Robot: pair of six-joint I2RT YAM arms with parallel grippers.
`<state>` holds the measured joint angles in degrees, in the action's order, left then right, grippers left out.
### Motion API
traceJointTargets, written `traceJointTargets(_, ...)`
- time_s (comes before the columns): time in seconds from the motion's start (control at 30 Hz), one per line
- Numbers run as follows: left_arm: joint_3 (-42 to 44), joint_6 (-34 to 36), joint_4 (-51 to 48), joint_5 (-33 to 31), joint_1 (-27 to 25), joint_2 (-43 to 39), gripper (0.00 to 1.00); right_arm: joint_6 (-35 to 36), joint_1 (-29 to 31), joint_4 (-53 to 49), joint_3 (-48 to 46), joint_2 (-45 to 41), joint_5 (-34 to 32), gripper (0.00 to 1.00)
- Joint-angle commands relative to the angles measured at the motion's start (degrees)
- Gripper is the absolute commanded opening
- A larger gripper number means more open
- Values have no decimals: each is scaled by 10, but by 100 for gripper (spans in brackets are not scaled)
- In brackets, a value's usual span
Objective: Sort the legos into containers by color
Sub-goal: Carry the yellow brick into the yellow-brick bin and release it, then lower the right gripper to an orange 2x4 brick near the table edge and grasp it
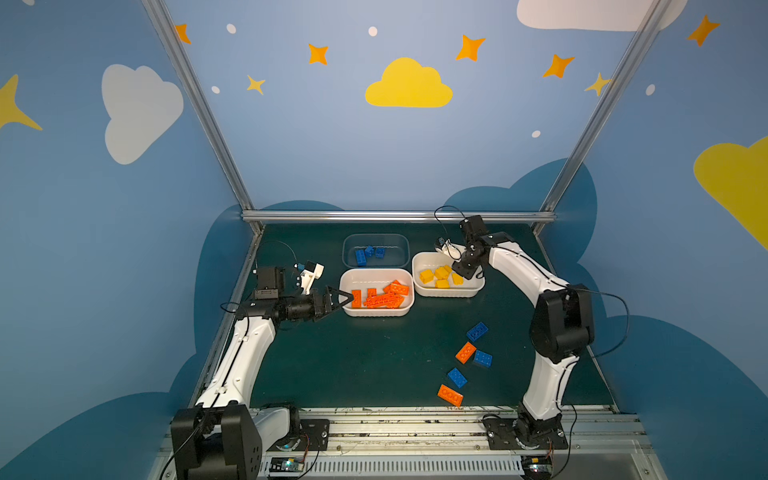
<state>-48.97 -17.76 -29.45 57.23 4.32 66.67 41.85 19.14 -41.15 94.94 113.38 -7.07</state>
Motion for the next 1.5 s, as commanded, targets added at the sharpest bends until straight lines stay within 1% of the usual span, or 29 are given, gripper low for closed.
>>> traceJointTargets(0.0,1,-7,11,6,-6,-2,100,15,-9,13,32,37,-42,19)
traceJointTargets(0.13,1,-10,18,4,-10,3,100,31,-11,74,48,83,-82,23)
traceJointTargets(0.2,0,-8,17,3,-11,8,100,44,-11,96,54,102,-91,26)
traceJointTargets(0.3,-1,-7,15,0,-14,11,100,61,-11,114,59,115,-105,34)
traceJointTargets(0.33,-1,-7,15,0,-15,11,100,62,-12,113,60,113,-104,38)
traceJointTargets(0.37,-1,-6,15,-1,-14,12,100,56,-13,107,62,107,-97,45)
traceJointTargets(0.4,-1,-5,14,-2,-15,12,100,49,-14,91,64,98,-77,51)
traceJointTargets(0.43,-1,-5,14,-1,-15,13,100,38,-14,76,63,86,-58,55)
traceJointTargets(0.47,-2,-5,13,-1,-15,13,100,31,-15,62,60,76,-39,58)
traceJointTargets(0.6,-6,-4,11,0,-16,16,100,-20,-13,4,16,-10,30,62)
traceJointTargets(0.67,-8,-7,16,0,-17,18,100,-56,-12,-19,-20,-65,80,63)
traceJointTargets(0.77,-8,-8,20,2,-21,25,100,-64,1,-46,-100,-160,152,64)
traceJointTargets(0.9,-12,-3,18,2,-26,33,100,-20,35,-54,-223,-275,175,64)
traceJointTargets(1.07,-13,-1,19,2,-29,36,100,-3,91,-71,-353,-408,174,64)
traceJointTargets(1.13,-11,-3,22,1,-29,35,100,5,103,-77,-393,-449,201,65)
traceJointTargets(1.23,-10,-1,21,3,-29,35,100,-33,117,-60,-456,-513,264,65)
traceJointTargets(1.3,-10,0,20,3,-30,34,100,-37,139,-58,-484,-539,284,65)
traceJointTargets(1.37,-7,0,23,1,-29,33,100,-39,171,-58,-506,-548,298,65)
traceJointTargets(1.47,-9,5,19,-1,-29,35,100,-58,236,-53,-528,-538,266,66)
